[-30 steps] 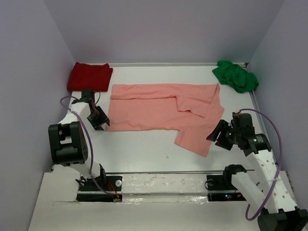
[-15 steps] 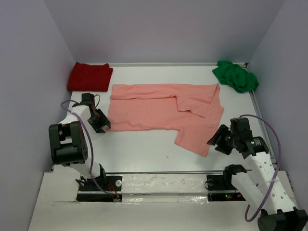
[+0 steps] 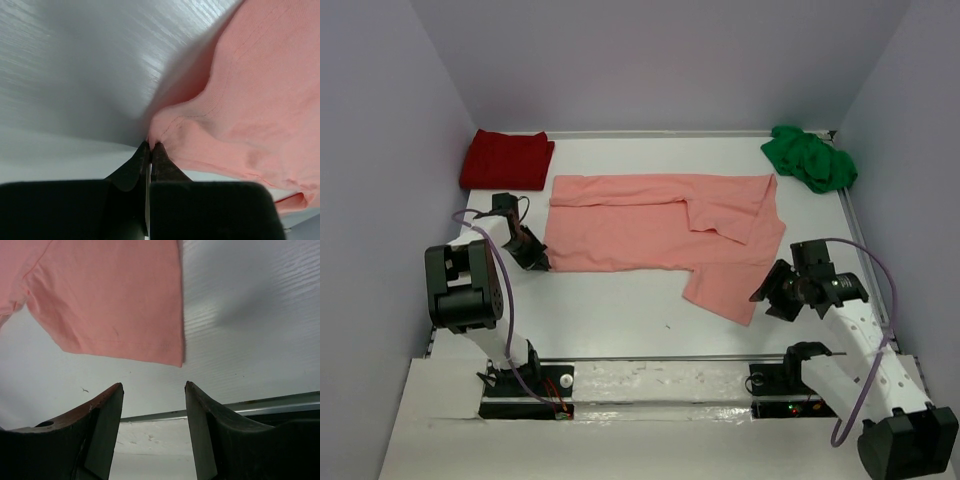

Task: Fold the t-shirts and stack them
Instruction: Grap the side of the flattened tshirt closest away from the robot with both arms

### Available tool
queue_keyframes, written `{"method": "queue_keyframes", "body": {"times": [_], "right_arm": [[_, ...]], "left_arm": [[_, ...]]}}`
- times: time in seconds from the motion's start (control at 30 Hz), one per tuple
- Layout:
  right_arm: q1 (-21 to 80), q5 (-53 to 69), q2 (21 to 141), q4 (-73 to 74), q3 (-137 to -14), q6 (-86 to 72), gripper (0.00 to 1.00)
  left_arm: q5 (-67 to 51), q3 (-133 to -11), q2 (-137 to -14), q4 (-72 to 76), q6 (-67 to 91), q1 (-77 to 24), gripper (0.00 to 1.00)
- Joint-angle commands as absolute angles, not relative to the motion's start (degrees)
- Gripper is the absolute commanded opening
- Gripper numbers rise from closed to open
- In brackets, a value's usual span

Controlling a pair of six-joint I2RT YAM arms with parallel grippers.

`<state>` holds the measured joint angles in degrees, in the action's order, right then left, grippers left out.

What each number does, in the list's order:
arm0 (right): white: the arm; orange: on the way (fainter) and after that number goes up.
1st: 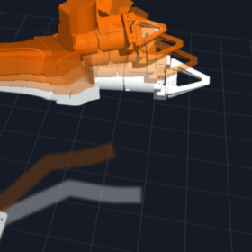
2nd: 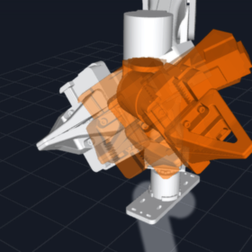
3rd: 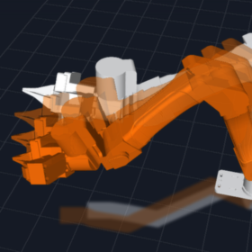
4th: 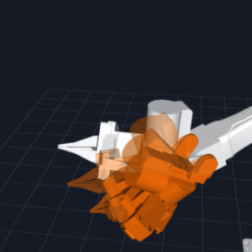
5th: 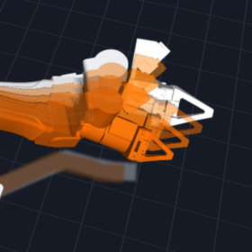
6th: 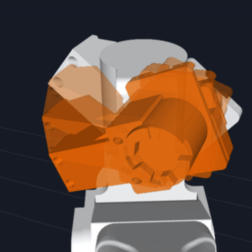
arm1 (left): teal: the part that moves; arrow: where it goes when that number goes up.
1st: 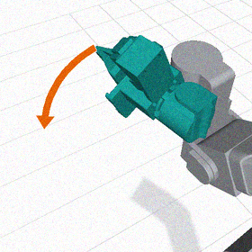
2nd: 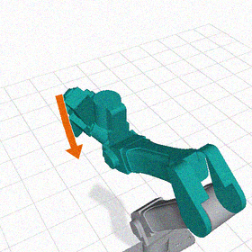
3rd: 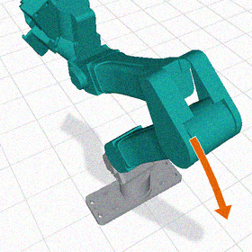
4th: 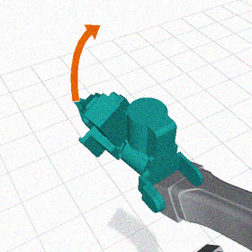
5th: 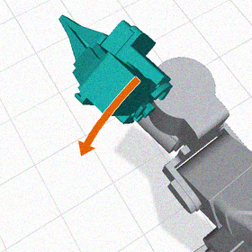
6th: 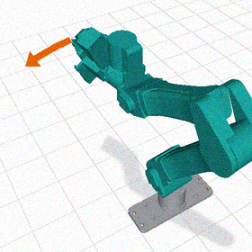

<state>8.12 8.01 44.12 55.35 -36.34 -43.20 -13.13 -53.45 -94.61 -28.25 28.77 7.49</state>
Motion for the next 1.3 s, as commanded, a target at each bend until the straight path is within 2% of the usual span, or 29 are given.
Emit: {"method": "queue_keyframes", "body": {"times": [0.0,0.27,0.67,1.07,1.27], "right_arm": [[9.49,5.54,47.28,51.69,-34.90,-45.70,0.58],[15.12,3.52,57.12,45.97,-33.05,-50.09,0.57],[15.12,3.43,57.83,45.44,-29.71,-52.56,0.54],[15.12,3.78,60.64,42.37,-27.69,-52.30,0.48],[15.64,2.29,62.75,41.31,-28.83,-51.94,0.38]], "left_arm": [[-13.71,-54.32,-95.80,-27.42,28.56,7.38,0.03],[-14.24,-54.93,-96.50,-27.77,28.12,7.38,0.00],[-13.80,-56.07,-96.59,-28.48,27.25,7.47,0.00],[-13.80,-56.08,-96.68,-28.65,26.98,7.56,0.00],[-13.89,-55.90,-96.86,-28.48,26.98,7.56,0.00]]}}
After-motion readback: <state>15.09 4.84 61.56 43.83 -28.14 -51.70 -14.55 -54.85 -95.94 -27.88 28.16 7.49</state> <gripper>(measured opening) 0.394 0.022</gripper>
